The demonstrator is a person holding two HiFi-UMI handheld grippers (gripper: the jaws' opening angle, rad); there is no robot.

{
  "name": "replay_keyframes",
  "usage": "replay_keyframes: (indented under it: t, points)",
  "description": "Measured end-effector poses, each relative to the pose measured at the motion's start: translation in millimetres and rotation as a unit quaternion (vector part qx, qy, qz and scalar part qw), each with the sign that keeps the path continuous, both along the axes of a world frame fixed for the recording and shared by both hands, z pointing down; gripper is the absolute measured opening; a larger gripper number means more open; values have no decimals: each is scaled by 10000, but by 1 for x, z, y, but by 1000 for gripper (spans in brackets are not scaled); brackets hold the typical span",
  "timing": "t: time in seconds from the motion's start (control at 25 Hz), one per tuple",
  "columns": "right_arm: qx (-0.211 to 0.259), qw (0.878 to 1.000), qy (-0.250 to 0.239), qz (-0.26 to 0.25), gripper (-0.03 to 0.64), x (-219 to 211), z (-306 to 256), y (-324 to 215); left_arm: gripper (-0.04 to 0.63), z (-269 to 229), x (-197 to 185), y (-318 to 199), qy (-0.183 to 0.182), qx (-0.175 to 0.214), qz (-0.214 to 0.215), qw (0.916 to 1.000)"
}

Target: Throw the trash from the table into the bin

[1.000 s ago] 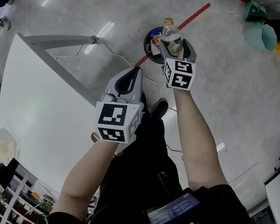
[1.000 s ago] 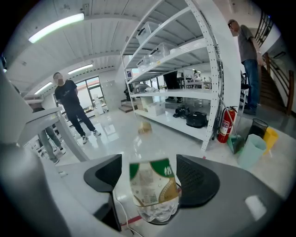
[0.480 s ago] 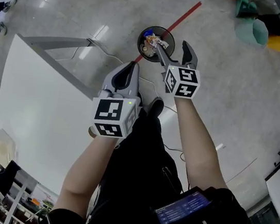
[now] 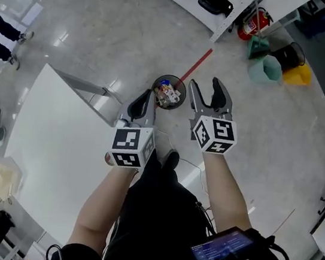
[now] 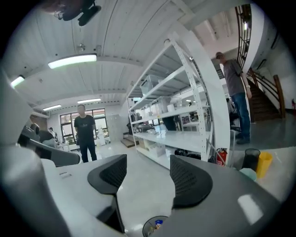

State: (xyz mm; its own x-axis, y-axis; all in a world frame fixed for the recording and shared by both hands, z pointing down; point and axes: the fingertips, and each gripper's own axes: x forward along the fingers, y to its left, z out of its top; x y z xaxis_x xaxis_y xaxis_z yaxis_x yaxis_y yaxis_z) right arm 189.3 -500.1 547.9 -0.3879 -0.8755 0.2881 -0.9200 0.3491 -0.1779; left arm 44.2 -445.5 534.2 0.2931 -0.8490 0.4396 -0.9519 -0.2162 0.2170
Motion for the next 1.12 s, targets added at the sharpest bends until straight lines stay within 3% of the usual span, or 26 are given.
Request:
replay_keyframes:
  t: [0.24, 0.52, 0.84, 0.96, 1.12]
  points:
    - [735, 9973, 32, -62, 295, 24, -104, 27, 8, -84, 25, 4, -52, 808, 16, 9967]
    - [1162, 9931, 154, -91, 260, 35, -168, 64, 8, -151, 45, 20, -123, 1428, 178, 9895]
    - [1423, 9896, 196, -65, 37, 31, -196, 87, 8, -177, 60, 33, -188, 1695, 356, 9847]
    - [1424, 9895, 244, -25, 0, 32, -199, 87, 8, -178, 64, 35, -200, 1705, 420, 9843]
    - [1425, 9894, 285, -52, 0, 30, -201, 86, 8, -178, 68, 36, -222, 1709, 483, 9839]
